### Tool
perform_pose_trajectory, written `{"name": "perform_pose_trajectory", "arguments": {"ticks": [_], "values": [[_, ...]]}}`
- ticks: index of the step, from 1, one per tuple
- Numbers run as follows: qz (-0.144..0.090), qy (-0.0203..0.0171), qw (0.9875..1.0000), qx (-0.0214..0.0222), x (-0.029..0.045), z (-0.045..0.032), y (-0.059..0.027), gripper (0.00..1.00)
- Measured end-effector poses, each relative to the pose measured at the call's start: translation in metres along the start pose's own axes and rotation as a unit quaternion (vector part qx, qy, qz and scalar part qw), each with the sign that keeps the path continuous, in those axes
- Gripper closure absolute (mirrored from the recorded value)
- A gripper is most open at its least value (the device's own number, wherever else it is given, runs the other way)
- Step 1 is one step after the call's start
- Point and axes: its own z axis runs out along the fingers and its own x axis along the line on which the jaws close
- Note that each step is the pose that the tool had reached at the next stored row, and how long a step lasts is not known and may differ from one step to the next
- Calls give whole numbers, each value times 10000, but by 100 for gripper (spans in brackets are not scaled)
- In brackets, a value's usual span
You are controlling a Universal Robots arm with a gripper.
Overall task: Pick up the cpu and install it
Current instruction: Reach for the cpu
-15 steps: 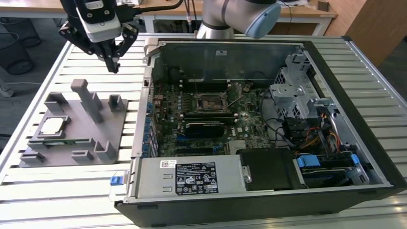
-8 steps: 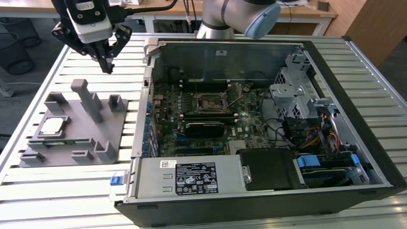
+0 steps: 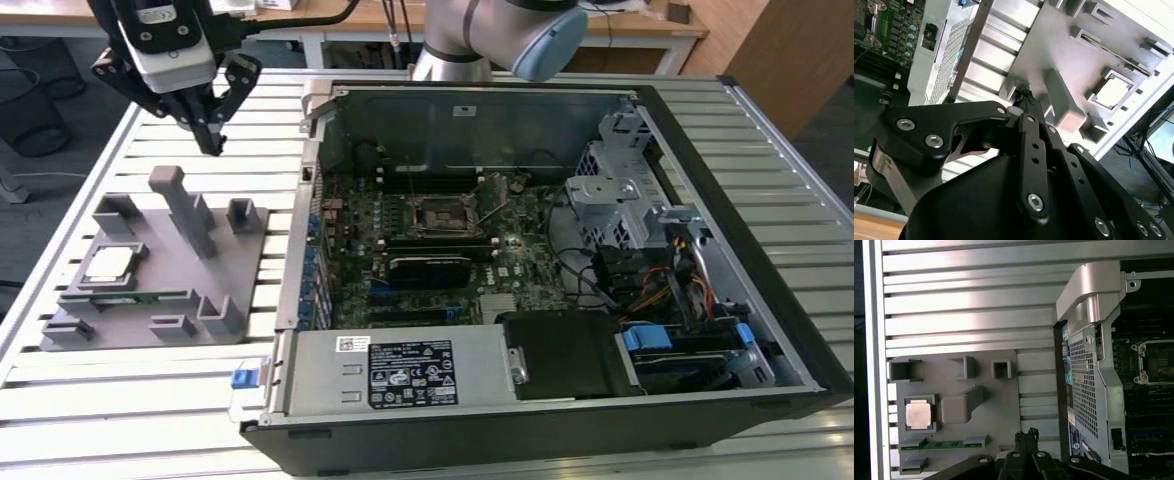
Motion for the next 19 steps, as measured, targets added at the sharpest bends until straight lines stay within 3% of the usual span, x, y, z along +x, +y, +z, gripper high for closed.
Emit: {"name": "perform_pose_trajectory", "arguments": {"ticks": [19], "values": [[1,16,10000,1,309,33,-27,89]]}}
